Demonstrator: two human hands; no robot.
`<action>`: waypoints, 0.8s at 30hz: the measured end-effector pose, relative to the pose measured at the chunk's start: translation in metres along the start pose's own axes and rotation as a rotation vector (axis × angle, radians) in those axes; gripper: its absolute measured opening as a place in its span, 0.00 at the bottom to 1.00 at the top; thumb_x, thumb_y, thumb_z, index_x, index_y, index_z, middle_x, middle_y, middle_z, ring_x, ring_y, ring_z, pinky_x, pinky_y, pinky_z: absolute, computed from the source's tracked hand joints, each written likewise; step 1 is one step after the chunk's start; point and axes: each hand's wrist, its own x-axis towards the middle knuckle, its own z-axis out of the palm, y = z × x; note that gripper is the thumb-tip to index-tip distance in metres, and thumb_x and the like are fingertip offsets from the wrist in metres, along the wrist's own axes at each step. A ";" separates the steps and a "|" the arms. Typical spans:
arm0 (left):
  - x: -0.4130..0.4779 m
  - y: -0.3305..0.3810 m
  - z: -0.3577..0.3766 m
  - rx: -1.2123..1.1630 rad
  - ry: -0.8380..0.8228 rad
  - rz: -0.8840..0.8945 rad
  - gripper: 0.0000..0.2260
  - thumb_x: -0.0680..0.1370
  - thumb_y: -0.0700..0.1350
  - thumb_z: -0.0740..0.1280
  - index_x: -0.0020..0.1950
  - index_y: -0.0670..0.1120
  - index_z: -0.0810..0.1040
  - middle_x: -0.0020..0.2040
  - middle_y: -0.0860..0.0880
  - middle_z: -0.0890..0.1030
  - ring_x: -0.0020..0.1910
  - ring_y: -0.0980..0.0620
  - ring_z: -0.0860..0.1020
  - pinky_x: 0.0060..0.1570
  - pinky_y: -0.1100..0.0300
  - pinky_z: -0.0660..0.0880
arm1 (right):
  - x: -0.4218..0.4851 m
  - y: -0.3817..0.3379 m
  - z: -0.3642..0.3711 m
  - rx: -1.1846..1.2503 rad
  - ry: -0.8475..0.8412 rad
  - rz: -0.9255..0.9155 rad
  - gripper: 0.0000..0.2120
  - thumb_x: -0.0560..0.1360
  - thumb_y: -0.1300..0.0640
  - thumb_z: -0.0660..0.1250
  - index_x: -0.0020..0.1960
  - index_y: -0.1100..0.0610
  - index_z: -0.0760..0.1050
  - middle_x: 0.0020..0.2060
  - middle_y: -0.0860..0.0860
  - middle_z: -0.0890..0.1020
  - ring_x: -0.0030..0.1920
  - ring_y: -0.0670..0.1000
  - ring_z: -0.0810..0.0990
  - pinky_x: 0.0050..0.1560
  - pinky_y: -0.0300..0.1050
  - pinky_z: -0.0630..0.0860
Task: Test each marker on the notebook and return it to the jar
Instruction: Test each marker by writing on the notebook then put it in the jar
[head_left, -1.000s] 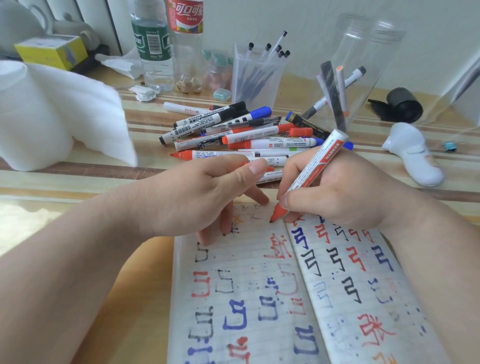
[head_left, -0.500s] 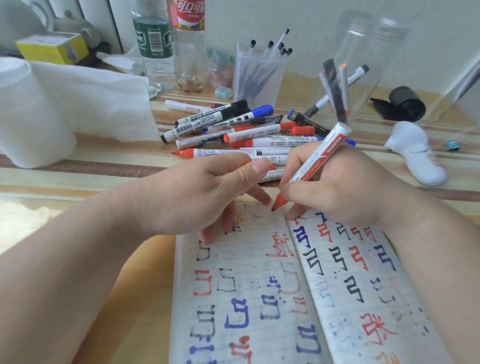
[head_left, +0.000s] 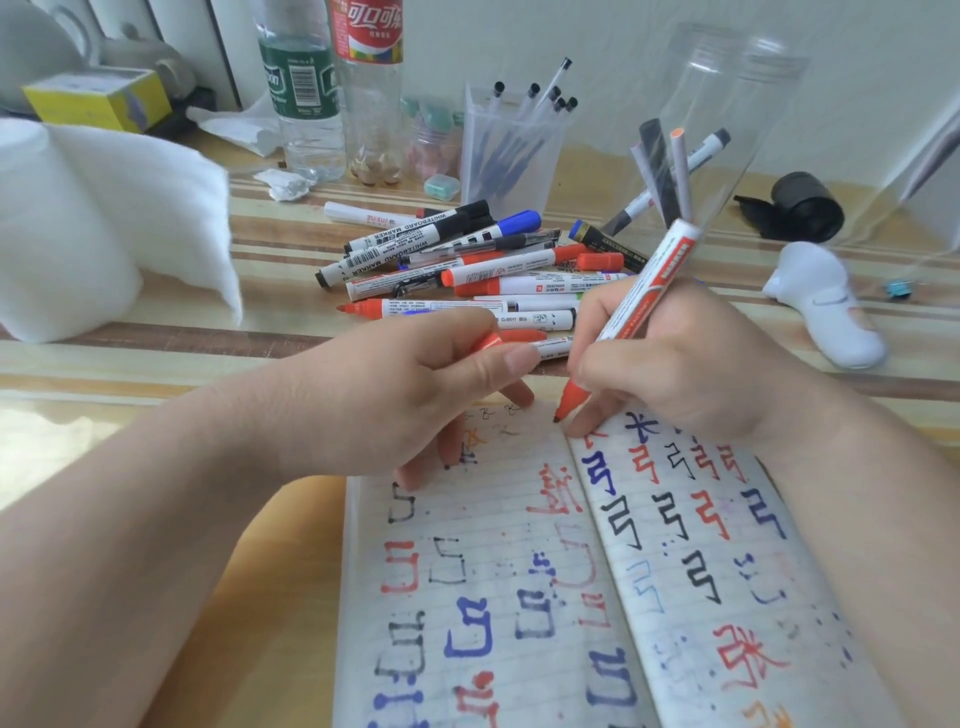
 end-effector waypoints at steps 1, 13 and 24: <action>0.001 -0.001 0.000 0.021 0.003 -0.009 0.25 0.70 0.70 0.59 0.51 0.52 0.80 0.33 0.51 0.83 0.26 0.44 0.82 0.30 0.46 0.82 | 0.000 0.001 0.000 0.094 0.047 -0.021 0.07 0.67 0.66 0.66 0.39 0.71 0.72 0.22 0.47 0.74 0.27 0.48 0.81 0.38 0.58 0.85; 0.000 -0.005 0.003 -0.002 0.198 0.147 0.21 0.69 0.68 0.69 0.44 0.51 0.81 0.29 0.45 0.80 0.23 0.46 0.81 0.24 0.56 0.78 | 0.003 0.003 0.006 0.608 0.155 -0.254 0.05 0.69 0.67 0.64 0.36 0.59 0.77 0.24 0.55 0.69 0.23 0.53 0.67 0.25 0.44 0.69; -0.002 -0.001 0.014 0.029 0.272 0.304 0.06 0.75 0.65 0.66 0.42 0.66 0.80 0.32 0.56 0.80 0.24 0.60 0.76 0.24 0.68 0.72 | 0.000 0.007 0.011 0.421 -0.012 -0.256 0.03 0.71 0.60 0.76 0.41 0.58 0.82 0.29 0.52 0.80 0.26 0.52 0.75 0.26 0.44 0.73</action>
